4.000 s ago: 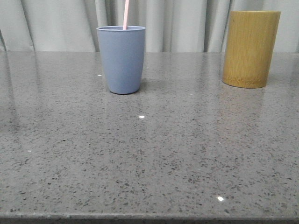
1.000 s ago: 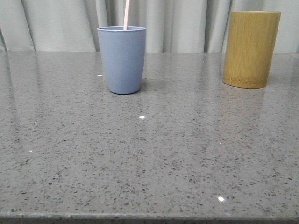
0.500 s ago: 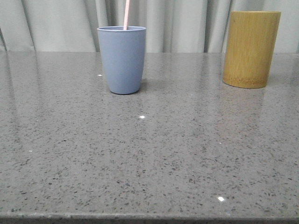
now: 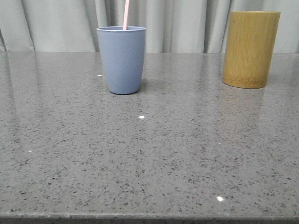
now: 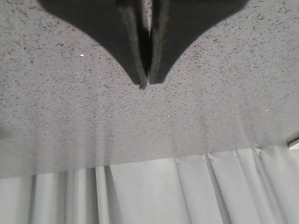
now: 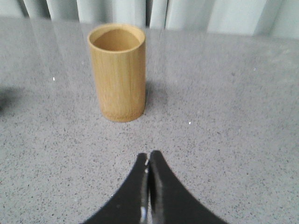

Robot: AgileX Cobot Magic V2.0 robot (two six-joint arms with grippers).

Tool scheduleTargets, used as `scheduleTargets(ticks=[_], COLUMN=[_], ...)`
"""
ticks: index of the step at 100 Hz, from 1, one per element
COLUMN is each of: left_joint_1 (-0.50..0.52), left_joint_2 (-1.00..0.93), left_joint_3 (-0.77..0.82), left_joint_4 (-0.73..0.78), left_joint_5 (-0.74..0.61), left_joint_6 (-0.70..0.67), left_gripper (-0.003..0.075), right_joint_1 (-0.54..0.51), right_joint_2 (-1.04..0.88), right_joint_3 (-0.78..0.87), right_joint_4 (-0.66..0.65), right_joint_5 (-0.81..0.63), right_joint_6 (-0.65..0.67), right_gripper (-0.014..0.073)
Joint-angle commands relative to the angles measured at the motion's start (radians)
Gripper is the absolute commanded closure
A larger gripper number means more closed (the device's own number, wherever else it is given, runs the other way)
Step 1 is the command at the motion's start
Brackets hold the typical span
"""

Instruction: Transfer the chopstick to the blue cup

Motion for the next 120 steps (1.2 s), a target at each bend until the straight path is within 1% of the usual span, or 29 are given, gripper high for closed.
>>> scheduleTargets(ticks=[1,18,29,45,62,93,120], left_joint_1=[0.003,0.003,0.003,0.003,0.003,0.003,0.003], left_joint_2=[-0.035,-0.035,-0.035,-0.035,-0.035,-0.035,-0.035], left_joint_3=[0.008,0.008,0.008,0.008,0.008,0.008,0.008], left_joint_4=[-0.008,-0.008,-0.008,-0.008,-0.008,-0.008,-0.008], left_joint_5=[-0.075,-0.075,-0.075,-0.075,-0.075,-0.075,-0.075], left_joint_6=[-0.007,-0.007,-0.007,-0.007,-0.007,-0.007,-0.007], left_gripper=[0.0739,0.0739,0.0739,0.0739,0.0739,0.0739,0.0739], right_joint_1=[-0.016,-0.063,-0.094,-0.121,-0.123,-0.123,-0.123], right_joint_2=[-0.075,-0.252,-0.352,-0.481,-0.473,-0.473,-0.473], right_joint_3=[0.073,0.254,0.347,0.434,0.486,0.586,0.592], right_joint_4=[-0.019,-0.012,0.006,0.006,0.006,0.006,0.006], right_joint_5=[-0.152,-0.266,-0.273,-0.277,-0.377,-0.478,-0.469], right_joint_6=[-0.015,-0.015,-0.015,-0.015,-0.016,-0.015,-0.015], right_gripper=[0.0662,0.0662,0.0662,0.0662,0.0662,0.0662,0.0662])
